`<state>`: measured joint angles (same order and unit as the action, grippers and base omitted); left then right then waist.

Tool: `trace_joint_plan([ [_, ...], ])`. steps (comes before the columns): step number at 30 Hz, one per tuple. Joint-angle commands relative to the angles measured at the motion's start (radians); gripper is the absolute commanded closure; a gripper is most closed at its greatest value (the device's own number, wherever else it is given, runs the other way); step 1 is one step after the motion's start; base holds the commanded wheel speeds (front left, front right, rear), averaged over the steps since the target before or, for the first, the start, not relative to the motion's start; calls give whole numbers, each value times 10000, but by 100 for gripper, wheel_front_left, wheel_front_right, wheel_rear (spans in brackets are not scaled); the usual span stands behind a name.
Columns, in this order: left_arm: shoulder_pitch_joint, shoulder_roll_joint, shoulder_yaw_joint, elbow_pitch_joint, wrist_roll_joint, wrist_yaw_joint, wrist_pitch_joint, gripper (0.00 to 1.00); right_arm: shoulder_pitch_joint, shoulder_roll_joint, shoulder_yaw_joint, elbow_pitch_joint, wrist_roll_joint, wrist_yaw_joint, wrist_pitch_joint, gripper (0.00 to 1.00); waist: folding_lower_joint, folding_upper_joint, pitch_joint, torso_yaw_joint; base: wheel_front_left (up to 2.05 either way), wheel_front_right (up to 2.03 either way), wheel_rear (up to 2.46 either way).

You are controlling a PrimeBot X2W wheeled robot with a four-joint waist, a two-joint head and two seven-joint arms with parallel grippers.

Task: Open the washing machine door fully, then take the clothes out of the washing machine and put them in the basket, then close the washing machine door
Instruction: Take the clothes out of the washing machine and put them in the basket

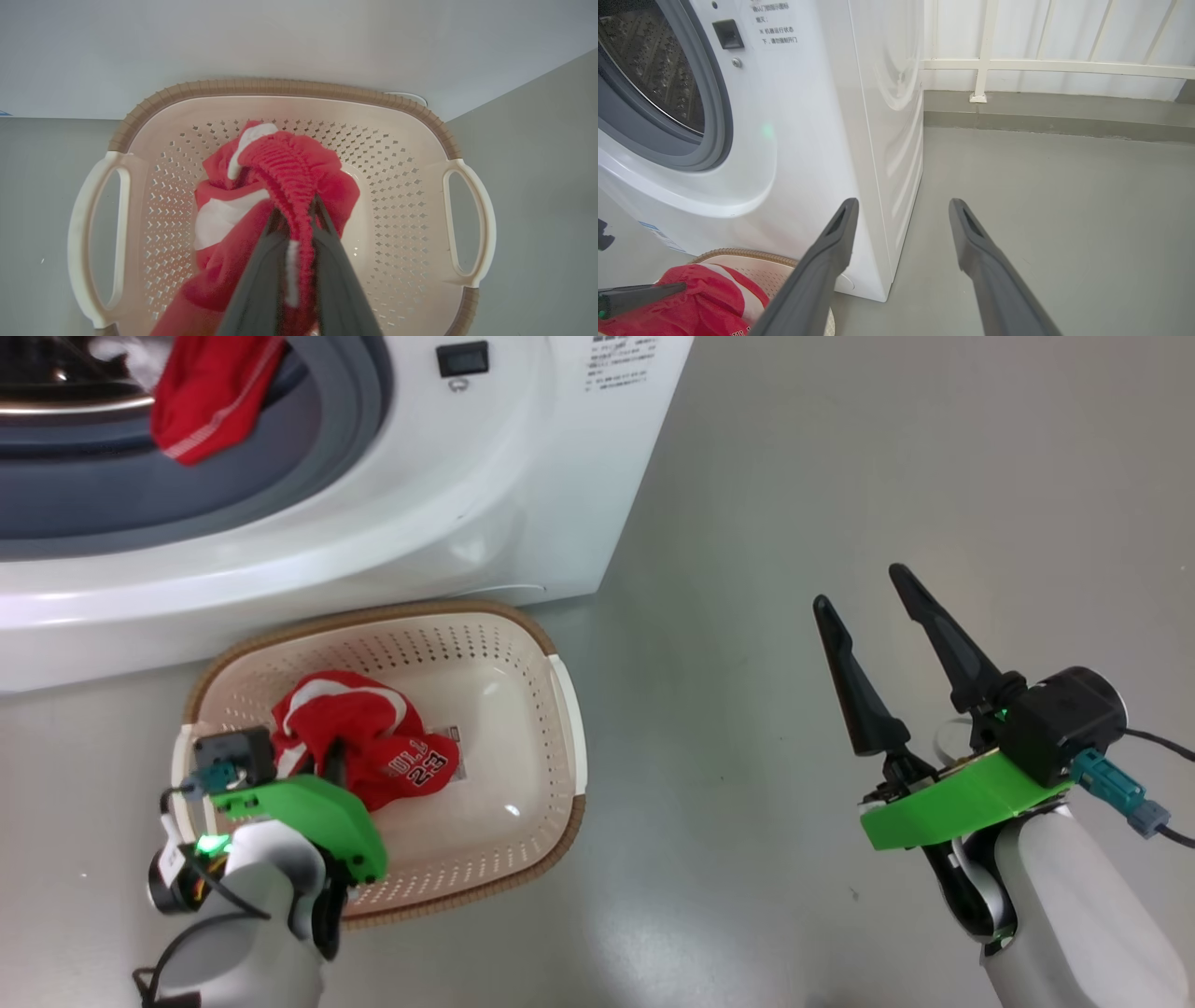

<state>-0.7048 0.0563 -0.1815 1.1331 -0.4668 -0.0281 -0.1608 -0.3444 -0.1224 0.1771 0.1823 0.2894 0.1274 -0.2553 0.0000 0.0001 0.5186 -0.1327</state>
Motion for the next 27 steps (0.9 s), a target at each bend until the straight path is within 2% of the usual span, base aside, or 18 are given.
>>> trace_joint_plan([
  [1, -118, 208, 179, 12, -70, -72, -155, 67, -58, -73, 188, -247, 38, 33, -65, 0, 0, -1, 126, -77, 0, 0, 0],
  [3, -329, 172, 112, 303, -64, -144, -256, 3, -77, -84, 159, -231, 45, 33, -65, 0, 0, -1, 175, -91, 0, 0, 0],
  [4, -418, 154, 66, 430, -47, -165, -305, 0, -86, -90, 148, -221, 49, 33, -65, 0, 0, -1, 188, -97, 0, 0, 0],
  [16, -498, -38, 134, 360, -427, -363, -994, 0, 22, -61, -46, -74, -23, 33, -65, 0, 0, -1, -434, 152, 0, 0, 0],
  [27, 854, -46, 542, -2233, 30, -166, -1008, 0, 266, -17, -107, 145, -126, 33, -65, 0, 0, -1, -1485, 564, 0, 0, 0],
])
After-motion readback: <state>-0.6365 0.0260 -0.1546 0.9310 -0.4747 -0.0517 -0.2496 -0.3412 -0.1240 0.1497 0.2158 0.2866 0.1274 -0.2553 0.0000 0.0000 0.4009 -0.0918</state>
